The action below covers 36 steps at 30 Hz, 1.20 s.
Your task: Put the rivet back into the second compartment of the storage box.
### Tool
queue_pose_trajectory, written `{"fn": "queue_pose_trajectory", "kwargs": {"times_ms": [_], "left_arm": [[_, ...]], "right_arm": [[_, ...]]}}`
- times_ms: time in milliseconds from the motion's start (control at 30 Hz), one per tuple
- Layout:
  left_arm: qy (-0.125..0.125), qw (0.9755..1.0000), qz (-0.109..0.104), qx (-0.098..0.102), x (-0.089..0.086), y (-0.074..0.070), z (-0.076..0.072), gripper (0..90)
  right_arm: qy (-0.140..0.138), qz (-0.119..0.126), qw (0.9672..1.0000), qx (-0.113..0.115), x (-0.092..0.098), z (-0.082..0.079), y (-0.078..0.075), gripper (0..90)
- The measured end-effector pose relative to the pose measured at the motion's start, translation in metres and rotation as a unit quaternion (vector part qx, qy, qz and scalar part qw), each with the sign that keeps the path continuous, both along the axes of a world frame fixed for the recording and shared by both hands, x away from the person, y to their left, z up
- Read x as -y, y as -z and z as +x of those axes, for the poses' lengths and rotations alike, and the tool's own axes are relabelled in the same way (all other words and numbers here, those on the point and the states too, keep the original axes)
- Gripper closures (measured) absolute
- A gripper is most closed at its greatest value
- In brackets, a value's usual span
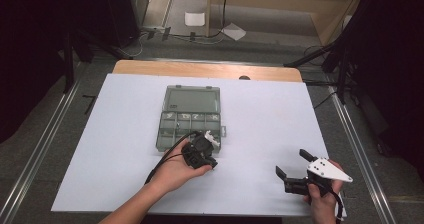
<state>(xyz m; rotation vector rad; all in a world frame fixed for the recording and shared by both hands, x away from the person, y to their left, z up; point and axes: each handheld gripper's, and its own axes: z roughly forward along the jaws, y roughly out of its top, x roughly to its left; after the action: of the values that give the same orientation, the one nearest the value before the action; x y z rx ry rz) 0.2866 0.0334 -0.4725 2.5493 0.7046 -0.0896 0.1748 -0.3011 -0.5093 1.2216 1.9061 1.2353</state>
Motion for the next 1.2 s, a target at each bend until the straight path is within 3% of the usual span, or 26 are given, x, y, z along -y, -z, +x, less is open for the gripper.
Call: {"fn": "queue_pose_trajectory", "kwargs": {"times_ms": [400, 567, 667, 1033, 1200], "left_arm": [[0.005, 0.9999, 0.012, 0.002, -0.006, 0.002, 0.0, 83.1], [0.021, 0.9995, 0.023, 0.0, -0.012, 0.005, 0.0, 82.9], [0.029, 0.9994, 0.018, -0.001, -0.011, 0.006, -0.001, 77.0], [0.043, 0.999, 0.012, 0.0, -0.004, 0.007, -0.002, 76.9], [0.045, 0.9988, 0.012, -0.012, 0.0, 0.01, -0.002, 77.3]], "right_arm": [[0.0, 0.0, 1.0, -0.001, 0.0, 0.0, 0.0, 0.0], [0.001, 0.001, 1.0, -0.001, 0.0, 0.0, 0.0, 0.0], [0.0, -0.001, 1.0, -0.001, 0.0, 0.0, 0.0, 0.0], [0.0, 0.0, 1.0, -0.001, 0.0, 0.0, 0.0, 0.0], [-0.001, 0.0, 1.0, -0.001, 0.0, 0.0, 0.0, 0.0]]}}
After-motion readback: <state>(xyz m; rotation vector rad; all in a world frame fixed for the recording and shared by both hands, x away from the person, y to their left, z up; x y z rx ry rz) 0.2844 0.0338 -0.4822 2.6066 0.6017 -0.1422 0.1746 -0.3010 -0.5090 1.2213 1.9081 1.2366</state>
